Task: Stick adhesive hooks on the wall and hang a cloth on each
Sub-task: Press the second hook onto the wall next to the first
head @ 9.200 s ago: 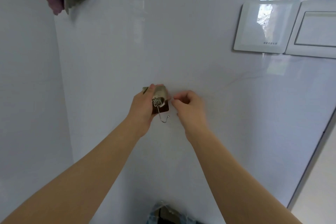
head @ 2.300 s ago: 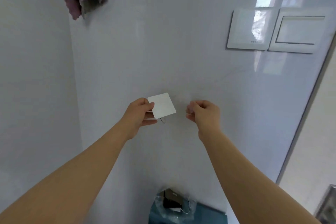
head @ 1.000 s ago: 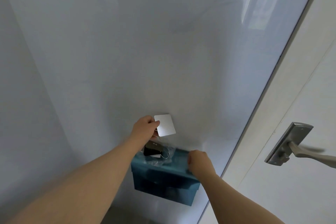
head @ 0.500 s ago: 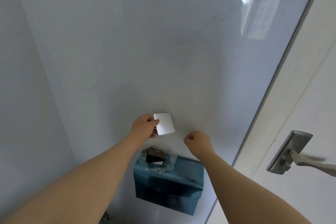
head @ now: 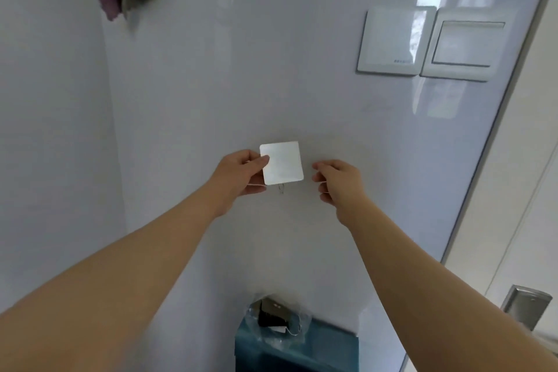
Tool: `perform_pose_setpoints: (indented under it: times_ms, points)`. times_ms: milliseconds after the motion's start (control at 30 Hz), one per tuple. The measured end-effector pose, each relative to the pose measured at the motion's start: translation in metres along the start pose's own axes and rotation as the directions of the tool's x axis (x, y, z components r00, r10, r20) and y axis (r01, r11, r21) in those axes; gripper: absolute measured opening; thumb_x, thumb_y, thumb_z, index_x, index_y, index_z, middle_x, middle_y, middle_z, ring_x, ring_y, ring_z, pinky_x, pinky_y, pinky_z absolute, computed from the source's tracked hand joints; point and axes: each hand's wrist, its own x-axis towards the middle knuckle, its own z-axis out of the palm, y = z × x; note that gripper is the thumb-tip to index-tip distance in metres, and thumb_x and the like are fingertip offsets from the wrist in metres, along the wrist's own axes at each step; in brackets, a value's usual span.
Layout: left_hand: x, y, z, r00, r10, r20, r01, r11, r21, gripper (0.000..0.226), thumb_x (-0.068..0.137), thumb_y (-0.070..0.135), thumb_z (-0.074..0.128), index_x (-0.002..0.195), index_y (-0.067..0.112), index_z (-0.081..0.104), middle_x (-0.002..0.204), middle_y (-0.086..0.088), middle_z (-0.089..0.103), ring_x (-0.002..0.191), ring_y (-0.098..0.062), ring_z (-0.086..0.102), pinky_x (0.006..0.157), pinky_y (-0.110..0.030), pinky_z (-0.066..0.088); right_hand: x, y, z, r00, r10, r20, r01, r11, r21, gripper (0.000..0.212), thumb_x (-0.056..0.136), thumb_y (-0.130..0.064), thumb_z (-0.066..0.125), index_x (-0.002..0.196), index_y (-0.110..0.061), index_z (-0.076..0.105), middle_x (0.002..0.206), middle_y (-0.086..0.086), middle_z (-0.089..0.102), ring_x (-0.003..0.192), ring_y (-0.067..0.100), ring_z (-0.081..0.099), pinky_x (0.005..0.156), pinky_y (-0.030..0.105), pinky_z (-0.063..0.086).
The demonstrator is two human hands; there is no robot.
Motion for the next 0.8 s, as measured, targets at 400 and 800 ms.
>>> perform_pose_setpoints:
  times_ms: [400, 800]
  points:
    - [0.023, 0.092, -0.022, 0.974, 0.090, 0.206, -0.026, 0.956, -0.292, 0.014, 0.083, 0.023, 0.060, 0.077, 0.014, 0.052, 0.060, 0.005, 0.063, 0.048, -0.004, 0.060, 0.052, -0.019, 0.054, 0.030, -0.097, 0.036, 0.876, -0.222, 0.428, 0.134, 0.965, 0.226, 0.015, 0.092, -0.013, 0.050, 0.089, -0.016, 0.065, 0.076, -0.001, 0.057, 0.068, 0.012, 0.045, 0.064, 0.021, 0.041]
    - [0.049, 0.093, -0.027, 0.963, 0.027, 0.268, 0.108, 0.871, -0.479, 0.043, 0.089, 0.028, 0.049, 0.053, 0.019, 0.073, 0.048, 0.011, 0.058, 0.039, 0.000, 0.056, 0.043, -0.012, 0.050, 0.043, -0.122, 0.072, 0.760, -0.308, 0.573, 0.148, 0.940, 0.309, 0.024, 0.094, -0.007, 0.045, 0.084, -0.015, 0.065, 0.077, 0.004, 0.060, 0.080, 0.021, 0.053, 0.076, 0.027, 0.045]
